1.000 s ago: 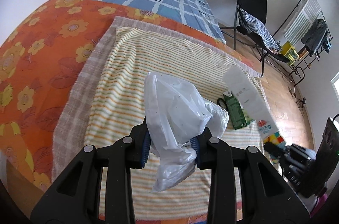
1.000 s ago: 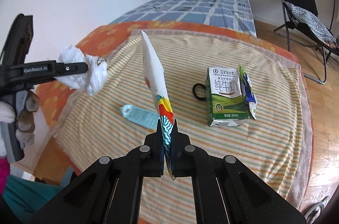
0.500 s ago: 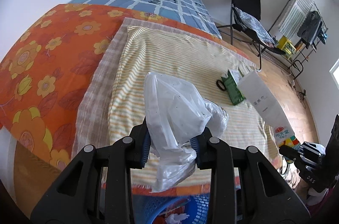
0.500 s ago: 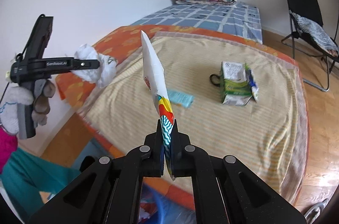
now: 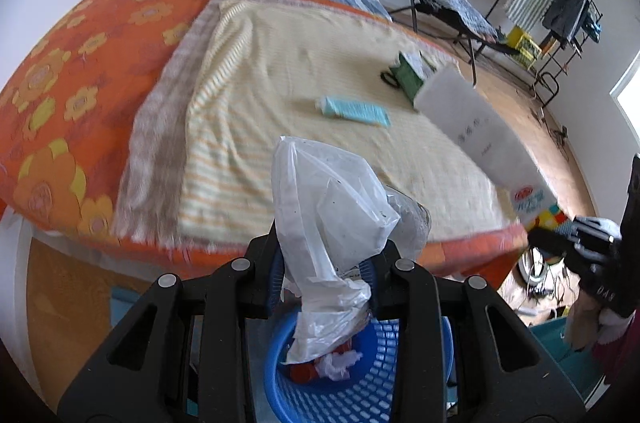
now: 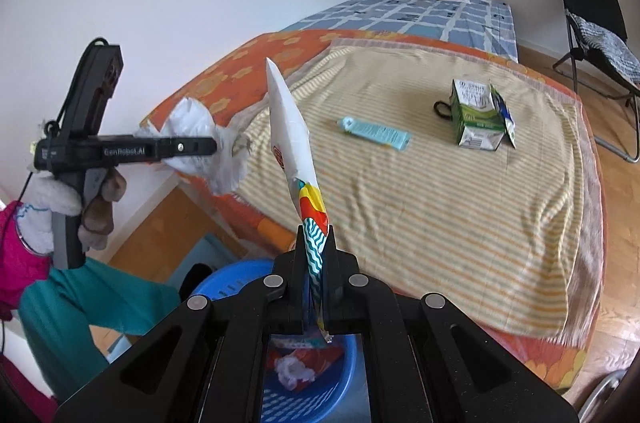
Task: Collect trash
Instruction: 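Carry bag and pouch over the blue basket and open both tools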
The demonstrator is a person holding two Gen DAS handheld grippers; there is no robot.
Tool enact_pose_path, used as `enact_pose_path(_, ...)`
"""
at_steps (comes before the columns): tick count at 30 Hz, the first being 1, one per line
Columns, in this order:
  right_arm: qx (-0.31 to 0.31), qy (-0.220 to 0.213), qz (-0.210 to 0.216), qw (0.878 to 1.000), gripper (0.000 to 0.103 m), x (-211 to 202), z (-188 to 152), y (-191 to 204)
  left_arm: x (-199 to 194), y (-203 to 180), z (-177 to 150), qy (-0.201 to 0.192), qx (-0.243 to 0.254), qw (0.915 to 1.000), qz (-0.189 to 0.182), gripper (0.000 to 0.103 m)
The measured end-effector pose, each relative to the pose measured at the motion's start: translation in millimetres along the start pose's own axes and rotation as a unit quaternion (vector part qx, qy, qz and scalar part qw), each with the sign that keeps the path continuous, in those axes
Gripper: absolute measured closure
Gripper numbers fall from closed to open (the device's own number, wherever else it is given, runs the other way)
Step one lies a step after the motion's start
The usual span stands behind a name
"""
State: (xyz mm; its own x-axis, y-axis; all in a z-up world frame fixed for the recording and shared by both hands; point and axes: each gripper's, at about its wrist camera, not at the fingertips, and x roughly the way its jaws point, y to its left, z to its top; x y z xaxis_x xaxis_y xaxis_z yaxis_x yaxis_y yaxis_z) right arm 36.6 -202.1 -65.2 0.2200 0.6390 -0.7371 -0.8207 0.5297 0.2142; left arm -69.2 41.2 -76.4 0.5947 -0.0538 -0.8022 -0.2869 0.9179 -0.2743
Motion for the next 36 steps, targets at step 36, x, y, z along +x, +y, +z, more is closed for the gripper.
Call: enact_pose_path(36,-0.020,0.152,0.029,0.988,0.100,48,-120,42,63,-51,-142,0.182,0.063,0.9811,-0.023,0.071)
